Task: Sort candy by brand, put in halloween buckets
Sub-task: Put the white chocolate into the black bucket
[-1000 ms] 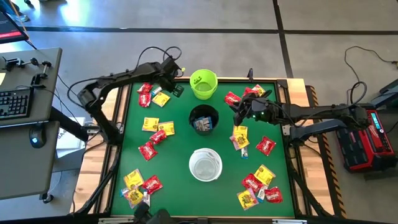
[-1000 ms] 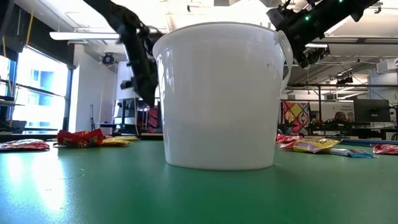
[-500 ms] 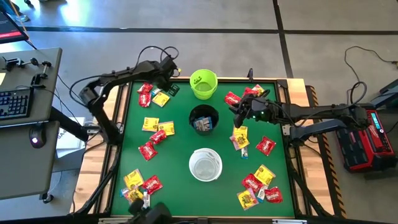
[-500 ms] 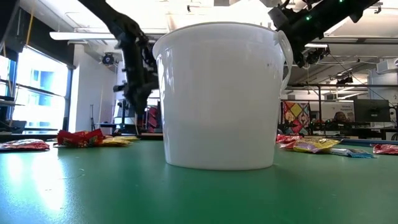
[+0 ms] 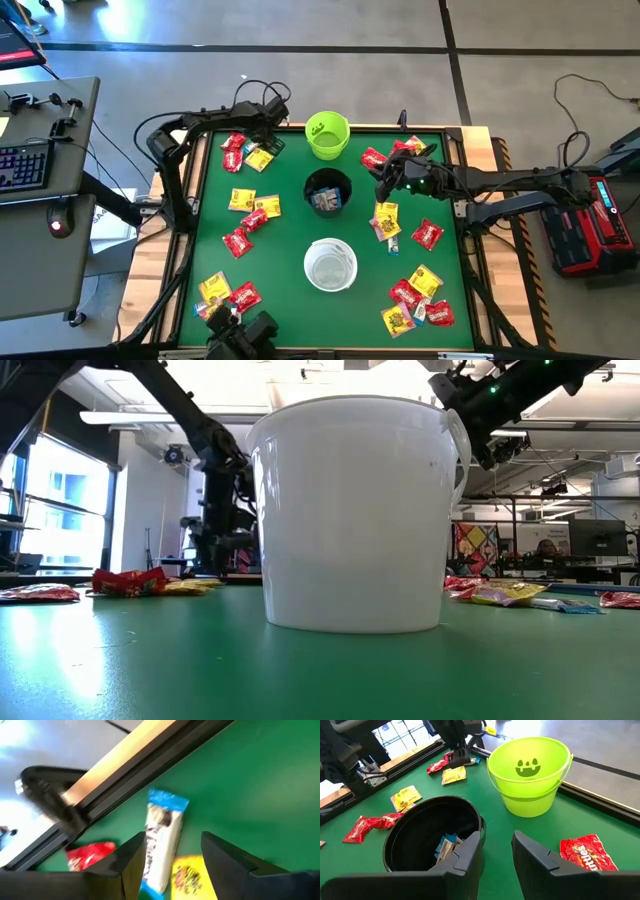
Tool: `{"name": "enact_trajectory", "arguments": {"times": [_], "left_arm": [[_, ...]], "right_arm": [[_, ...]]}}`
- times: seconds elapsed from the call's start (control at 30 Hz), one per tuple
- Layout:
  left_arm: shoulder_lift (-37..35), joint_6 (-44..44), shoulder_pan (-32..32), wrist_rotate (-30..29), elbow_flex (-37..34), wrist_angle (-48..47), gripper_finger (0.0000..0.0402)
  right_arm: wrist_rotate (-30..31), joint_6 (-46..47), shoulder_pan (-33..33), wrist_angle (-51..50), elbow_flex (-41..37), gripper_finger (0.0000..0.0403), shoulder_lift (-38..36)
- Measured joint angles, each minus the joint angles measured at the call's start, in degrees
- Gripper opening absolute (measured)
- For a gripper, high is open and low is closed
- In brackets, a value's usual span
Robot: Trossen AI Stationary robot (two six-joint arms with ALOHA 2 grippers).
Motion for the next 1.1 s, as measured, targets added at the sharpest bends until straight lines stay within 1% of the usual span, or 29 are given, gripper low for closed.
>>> {"name": "enact_trajectory", "arguments": {"times": [0.1, 0.23, 0.37, 0.57, 0.7, 0.83, 0.97, 1.03, 1.1], "left_arm": [[0.95, 0.44, 0.21, 1.07, 0.00, 1.34, 0.0189], [2.52, -1.56, 0.64, -1.68, 0.01, 0.75, 0.0189], [4.03, -3.13, 1.53, -1.55, 0.13, 0.79, 0.0187], [5.12, -1.01, 2.11, -3.03, 0.25, 1.57, 0.0180], [5.01, 0.74, 2.13, -3.52, 0.15, 2.99, 0.0145], [5.15, 1.19, 2.26, -3.25, 0.11, 4.03, 0.0083], [5.30, 1.89, 2.51, -4.95, 0.09, 5.45, 0.0018], [5.25, 2.69, 2.45, -5.13, 0.11, 5.24, 0.0007], [5.18, 3.69, 2.42, -4.77, 0.28, 4.97, 0.0008]], "right_arm": [[0.01, 0.06, 0.00, -0.02, 0.00, 0.0099, 0.00], [0.01, 1.32, 0.00, -0.17, 0.00, 0.0099, 0.00], [0.01, 1.49, 0.00, -0.22, 0.00, 0.0099, 0.00], [-0.01, 2.16, 0.00, -0.21, 0.00, 0.0099, 0.01], [-0.02, 5.21, 0.00, -0.22, 0.00, 0.0099, 0.02], [-0.01, 6.01, 0.00, -0.22, 0.00, 0.0099, 0.02], [-0.03, 5.31, 0.01, -0.22, 0.00, 0.0099, 0.02], [-0.03, 5.31, 0.00, -0.24, 0.00, 0.0099, 0.02], [-0.01, 5.29, 0.00, -0.22, 0.00, 0.0099, 0.02]]}}
